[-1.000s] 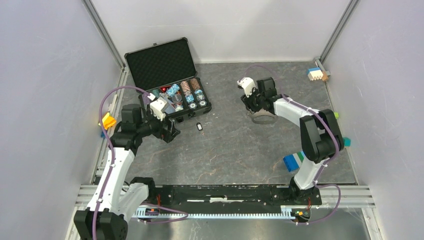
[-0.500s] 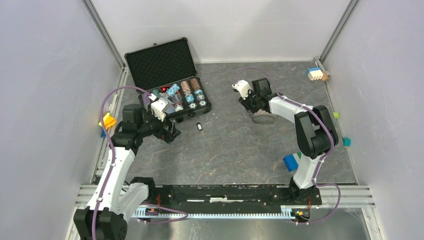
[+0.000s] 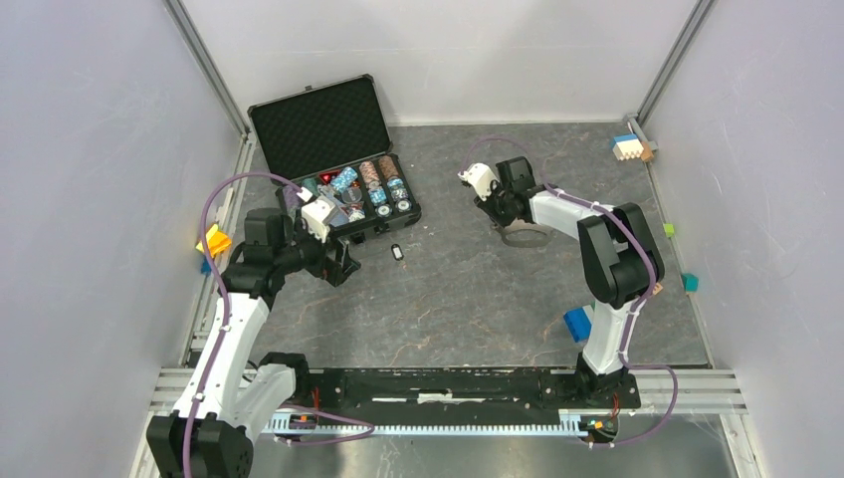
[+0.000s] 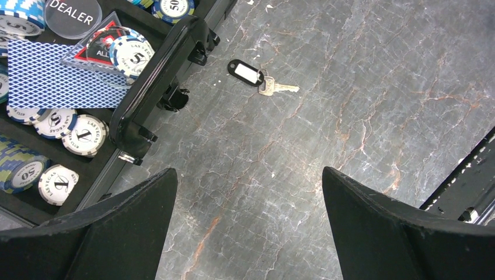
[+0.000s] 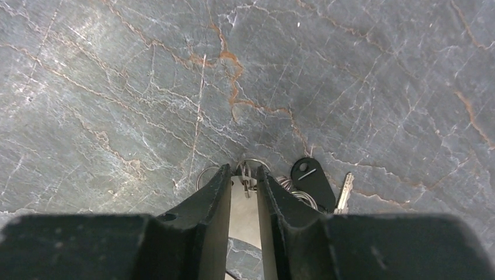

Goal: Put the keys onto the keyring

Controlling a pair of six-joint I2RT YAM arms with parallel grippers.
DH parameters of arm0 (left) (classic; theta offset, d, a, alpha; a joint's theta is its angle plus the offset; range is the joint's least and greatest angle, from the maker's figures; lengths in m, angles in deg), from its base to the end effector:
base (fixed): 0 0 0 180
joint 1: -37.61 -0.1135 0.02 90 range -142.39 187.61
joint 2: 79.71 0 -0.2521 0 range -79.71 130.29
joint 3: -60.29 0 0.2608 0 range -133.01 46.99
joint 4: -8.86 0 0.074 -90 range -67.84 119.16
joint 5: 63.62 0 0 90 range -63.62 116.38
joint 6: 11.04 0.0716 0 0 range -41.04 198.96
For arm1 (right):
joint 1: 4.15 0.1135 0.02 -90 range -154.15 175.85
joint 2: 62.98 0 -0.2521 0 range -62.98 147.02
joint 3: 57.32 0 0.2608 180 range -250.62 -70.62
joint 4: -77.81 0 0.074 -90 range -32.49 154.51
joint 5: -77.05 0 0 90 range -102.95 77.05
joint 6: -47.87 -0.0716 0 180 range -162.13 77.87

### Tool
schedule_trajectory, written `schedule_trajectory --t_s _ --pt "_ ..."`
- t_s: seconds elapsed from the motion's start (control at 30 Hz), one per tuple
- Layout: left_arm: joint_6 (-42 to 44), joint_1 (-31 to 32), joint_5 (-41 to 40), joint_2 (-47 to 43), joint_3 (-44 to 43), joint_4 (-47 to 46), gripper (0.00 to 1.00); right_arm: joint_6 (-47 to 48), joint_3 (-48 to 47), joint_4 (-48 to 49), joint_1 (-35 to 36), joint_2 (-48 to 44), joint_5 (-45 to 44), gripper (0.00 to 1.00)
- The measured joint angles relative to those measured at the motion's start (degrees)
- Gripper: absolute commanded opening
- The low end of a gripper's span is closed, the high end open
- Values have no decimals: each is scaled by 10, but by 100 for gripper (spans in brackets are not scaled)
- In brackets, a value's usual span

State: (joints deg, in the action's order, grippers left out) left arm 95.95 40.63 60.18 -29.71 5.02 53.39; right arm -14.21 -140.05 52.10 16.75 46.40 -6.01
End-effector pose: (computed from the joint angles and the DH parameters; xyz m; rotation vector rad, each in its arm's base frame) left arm 0.2186 -0.0514 0.2461 0.6781 2.0620 -0.5240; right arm 0.3943 0.1598 0.1195 -1.0704 2.2347 0.0982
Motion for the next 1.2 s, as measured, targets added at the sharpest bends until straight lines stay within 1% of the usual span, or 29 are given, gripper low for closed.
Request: schedule_trajectory --t_s 0.2,0.33,0.5,0.6,0.77,0.83,0.97,1.03,1.13,1.2 --pt "0 0 9 -1 1 0 100 5 0 -7 0 2 -6 16" --pt "0 0 12 -2 1 0 100 5 -1 -10 0 1 -6 6" --pt "0 1 13 -4 1 0 100 5 -4 -29 0 -17 -1 0" --pt "0 1 14 -4 1 0 100 7 -7 -42 0 -49 19 0" --pt "1 6 30 -1 -1 0 100 14 -7 -65 0 -138 115 0" --pt "2 10 46 10 -13 0 99 17 -7 -71 0 -181 174 0" --pt "-3 21 94 38 -54 -17 88 19 -5 -74 6 -246 271 0" --pt "-14 36 121 54 -80 -40 79 18 3 -64 16 -276 310 0" --pt "-28 80 147 81 -122 -72 72 11 32 -42 36 -319 359 0" --pt "-29 123 158 100 -149 -89 71 4 50 -26 50 -339 386 0"
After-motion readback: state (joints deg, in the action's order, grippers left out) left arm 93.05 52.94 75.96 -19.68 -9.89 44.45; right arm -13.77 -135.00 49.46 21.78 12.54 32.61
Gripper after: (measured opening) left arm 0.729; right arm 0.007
